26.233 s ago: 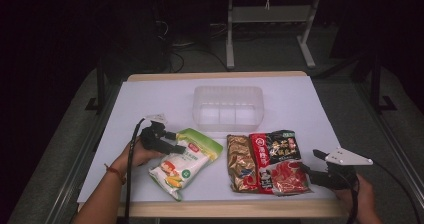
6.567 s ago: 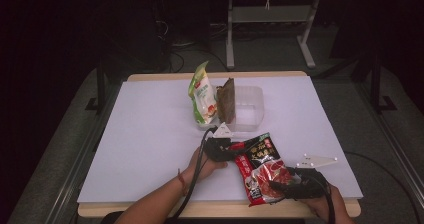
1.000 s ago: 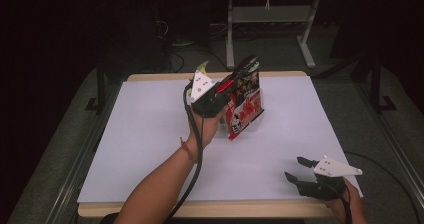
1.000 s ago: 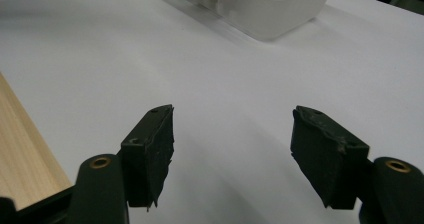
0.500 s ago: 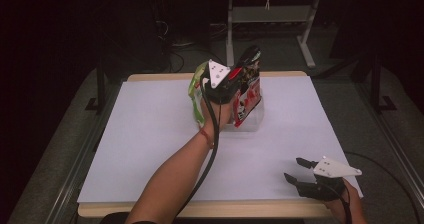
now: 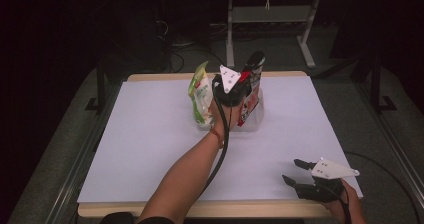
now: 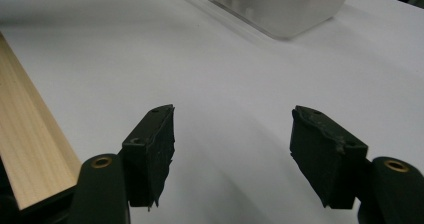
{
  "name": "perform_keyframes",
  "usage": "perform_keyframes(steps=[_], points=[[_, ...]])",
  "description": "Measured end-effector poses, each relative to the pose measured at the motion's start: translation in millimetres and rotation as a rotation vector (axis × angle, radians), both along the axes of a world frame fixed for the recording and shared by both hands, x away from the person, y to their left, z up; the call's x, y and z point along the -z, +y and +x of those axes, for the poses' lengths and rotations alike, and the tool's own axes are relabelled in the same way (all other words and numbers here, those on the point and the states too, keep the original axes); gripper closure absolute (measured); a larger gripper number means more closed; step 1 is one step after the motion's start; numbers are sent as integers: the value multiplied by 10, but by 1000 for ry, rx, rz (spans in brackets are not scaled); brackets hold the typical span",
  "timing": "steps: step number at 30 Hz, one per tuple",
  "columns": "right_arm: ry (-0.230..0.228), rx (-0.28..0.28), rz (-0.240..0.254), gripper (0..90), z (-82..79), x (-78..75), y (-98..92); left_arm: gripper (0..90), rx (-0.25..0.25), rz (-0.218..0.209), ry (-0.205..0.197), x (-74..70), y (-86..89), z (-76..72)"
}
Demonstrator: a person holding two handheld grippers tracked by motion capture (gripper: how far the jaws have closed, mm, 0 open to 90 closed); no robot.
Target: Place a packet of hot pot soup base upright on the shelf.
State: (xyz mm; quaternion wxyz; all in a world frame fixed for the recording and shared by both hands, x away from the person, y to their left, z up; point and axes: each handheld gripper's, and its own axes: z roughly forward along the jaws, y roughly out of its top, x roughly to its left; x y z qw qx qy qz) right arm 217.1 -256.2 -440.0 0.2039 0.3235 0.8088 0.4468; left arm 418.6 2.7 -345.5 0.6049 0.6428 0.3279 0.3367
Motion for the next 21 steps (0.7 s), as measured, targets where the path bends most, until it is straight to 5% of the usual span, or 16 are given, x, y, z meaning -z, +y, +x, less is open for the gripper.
perform_keyframes(steps=[4, 9, 11, 21], points=[[1, 8, 4, 334, 2, 2, -13, 753, 32, -4, -6, 57, -8, 4], [-3, 14, 7, 337, 2, -3, -32, 740, 38, 23, 49, 241, 6, 22], [-4, 13, 4, 337, 1, -3, -30, 736, 36, 17, 30, 300, 33, 10], [-7, 31, -5, 354, 10, -2, -35, 728, 61, 51, 39, 345, 99, -2]])
